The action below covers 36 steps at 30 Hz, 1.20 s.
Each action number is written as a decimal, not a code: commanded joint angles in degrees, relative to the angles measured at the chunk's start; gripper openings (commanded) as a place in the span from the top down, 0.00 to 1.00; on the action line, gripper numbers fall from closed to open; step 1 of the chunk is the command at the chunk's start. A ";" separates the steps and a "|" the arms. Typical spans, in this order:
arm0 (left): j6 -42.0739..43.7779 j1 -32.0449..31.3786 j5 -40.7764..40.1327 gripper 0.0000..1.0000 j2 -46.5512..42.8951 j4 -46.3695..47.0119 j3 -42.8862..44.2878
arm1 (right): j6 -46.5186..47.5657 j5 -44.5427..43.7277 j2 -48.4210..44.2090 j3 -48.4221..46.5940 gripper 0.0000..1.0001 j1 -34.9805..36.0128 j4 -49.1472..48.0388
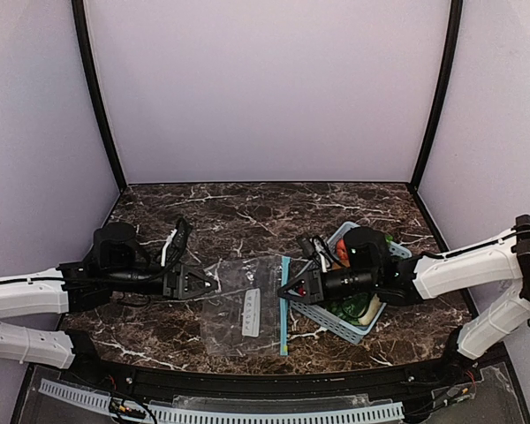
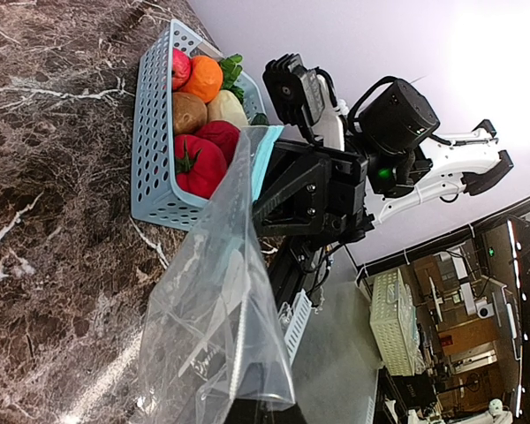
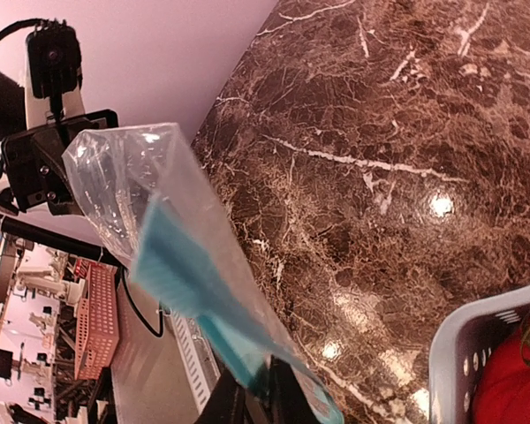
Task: Place the food in the zip-top bag and seal the zipper
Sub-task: Pass from the left arm to the right
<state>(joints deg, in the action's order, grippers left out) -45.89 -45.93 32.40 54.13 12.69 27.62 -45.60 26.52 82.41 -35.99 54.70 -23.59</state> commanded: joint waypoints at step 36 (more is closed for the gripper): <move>14.39 -5.16 -23.41 0.15 6.18 -21.53 22.05 | -20.47 -34.97 -1.03 -28.34 1.00 5.09 34.99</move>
<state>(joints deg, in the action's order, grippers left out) -28.23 -49.10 5.19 59.46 -15.81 51.27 -61.21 -4.97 79.26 -61.60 59.22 9.45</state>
